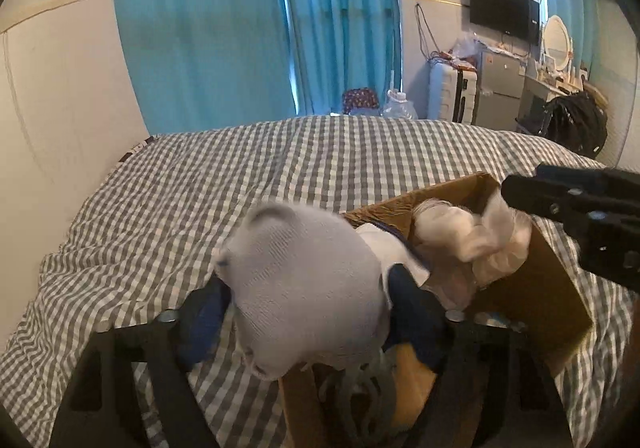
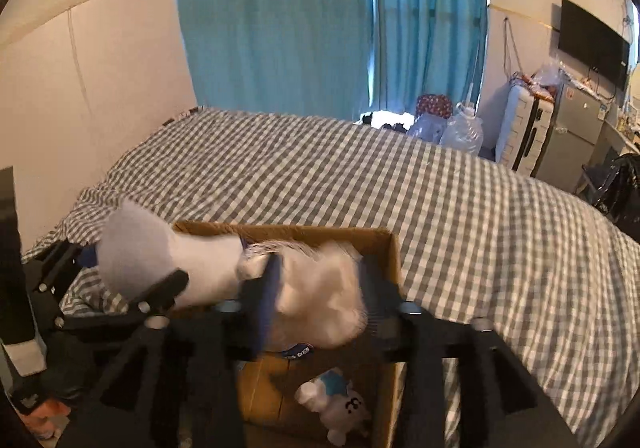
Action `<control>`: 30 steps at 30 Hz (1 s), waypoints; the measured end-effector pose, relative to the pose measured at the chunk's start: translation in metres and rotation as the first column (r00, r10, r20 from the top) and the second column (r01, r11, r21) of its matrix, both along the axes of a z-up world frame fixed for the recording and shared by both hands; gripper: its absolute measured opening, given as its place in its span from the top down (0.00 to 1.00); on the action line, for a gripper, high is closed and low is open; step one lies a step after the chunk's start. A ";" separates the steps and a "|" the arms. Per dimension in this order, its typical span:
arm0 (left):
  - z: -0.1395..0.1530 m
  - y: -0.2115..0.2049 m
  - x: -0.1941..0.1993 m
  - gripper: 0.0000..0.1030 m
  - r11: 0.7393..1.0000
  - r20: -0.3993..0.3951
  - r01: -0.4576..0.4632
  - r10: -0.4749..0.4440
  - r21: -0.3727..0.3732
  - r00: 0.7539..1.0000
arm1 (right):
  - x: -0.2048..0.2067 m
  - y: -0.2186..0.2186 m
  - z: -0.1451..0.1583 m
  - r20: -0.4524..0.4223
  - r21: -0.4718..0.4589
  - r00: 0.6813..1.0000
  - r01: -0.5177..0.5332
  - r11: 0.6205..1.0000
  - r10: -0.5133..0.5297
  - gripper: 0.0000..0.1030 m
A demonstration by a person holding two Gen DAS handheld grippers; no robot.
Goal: Organize objects
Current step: 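Lower sock and lace cloth into the box and open both tools, then move both tools toward the white tube and foil blister pack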
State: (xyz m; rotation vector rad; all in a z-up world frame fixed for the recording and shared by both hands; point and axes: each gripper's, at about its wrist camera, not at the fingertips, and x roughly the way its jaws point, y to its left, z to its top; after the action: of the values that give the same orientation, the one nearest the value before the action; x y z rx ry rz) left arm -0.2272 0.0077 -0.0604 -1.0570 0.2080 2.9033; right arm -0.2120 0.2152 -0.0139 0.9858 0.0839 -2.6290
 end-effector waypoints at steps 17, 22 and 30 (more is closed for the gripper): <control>0.081 -0.021 0.116 0.00 0.996 -0.081 -0.004 0.011 0.084 0.997 | 0.143 0.041 0.119 -0.178 0.008 0.983 0.054 0.998 -0.052 0.13; 0.098 -0.028 0.155 0.00 0.996 -0.100 -0.008 0.016 0.087 0.995 | 0.193 0.046 0.136 -0.222 0.029 0.973 0.063 0.998 -0.055 0.04; 0.068 -0.044 0.206 0.00 0.993 -0.040 -0.021 0.026 0.114 0.999 | 0.245 0.046 0.119 -0.187 0.036 0.979 0.088 0.995 -0.080 0.00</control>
State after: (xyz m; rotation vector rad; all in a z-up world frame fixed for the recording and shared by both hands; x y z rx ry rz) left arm -0.0216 -0.0364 0.0077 -0.9887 0.0320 2.9198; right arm 0.0329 0.2608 0.1052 0.7717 0.1474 -2.8026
